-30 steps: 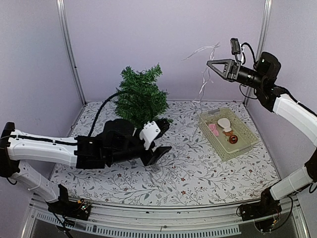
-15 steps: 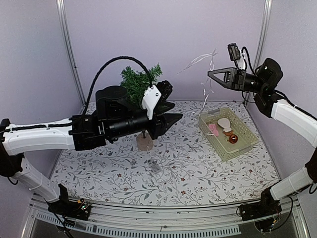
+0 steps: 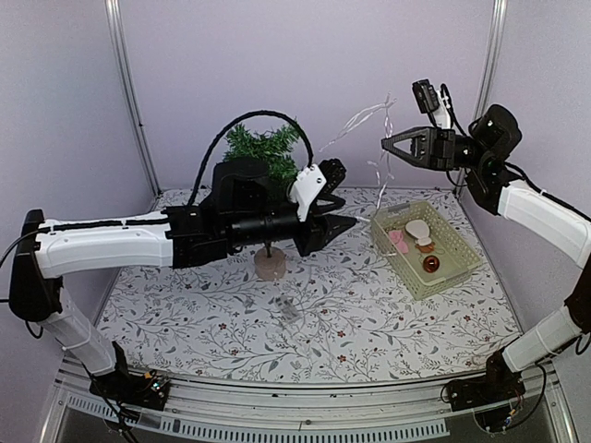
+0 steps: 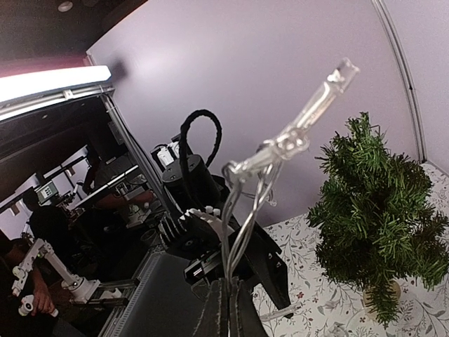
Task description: Decorate the small christmas tree
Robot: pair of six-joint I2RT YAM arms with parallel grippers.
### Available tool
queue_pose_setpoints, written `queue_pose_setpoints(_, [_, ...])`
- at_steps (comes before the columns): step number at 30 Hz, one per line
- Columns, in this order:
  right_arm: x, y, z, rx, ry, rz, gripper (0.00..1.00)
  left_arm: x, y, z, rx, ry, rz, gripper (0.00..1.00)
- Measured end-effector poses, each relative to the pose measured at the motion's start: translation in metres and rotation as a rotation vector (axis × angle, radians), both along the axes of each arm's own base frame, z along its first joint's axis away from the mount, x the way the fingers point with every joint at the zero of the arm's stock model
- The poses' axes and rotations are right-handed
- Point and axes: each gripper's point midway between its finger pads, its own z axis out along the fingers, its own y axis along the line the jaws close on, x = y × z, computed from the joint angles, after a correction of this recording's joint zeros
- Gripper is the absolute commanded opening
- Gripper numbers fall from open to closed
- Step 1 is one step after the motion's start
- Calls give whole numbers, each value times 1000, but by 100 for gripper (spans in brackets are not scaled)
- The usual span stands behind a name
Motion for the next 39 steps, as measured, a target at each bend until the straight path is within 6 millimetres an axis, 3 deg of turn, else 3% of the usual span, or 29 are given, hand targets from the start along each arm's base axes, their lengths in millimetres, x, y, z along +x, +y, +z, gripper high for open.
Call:
queue_pose_setpoints(11, [-7, 9, 3, -5, -9, 52, 0, -2, -25, -19, 39, 14, -86, 47])
queue_pose_setpoints(15, [-6, 10, 5, -4, -11, 54, 0, -4, -29, -19, 35, 20, -103, 40])
queue_pose_setpoints(21, [-5, 11, 3, -6, -3, 54, 0, -5, -30, -18, 28, 26, -113, 52])
queue_pose_setpoints(24, [-3, 12, 3, -4, 2, 48, 0, -4, -26, -20, 29, 25, -98, 60])
queue_pose_setpoints(27, [3, 13, 2, 2, 15, 27, 0, -5, -15, -24, 36, 31, -78, 62])
queue_pose_setpoints(33, [20, 15, 0, 16, 54, -52, 0, -9, 10, -21, 29, 31, -26, 46])
queue_pose_setpoints(39, [28, 16, -1, 21, 59, -94, 0, -12, 12, -14, 4, 37, -34, 44])
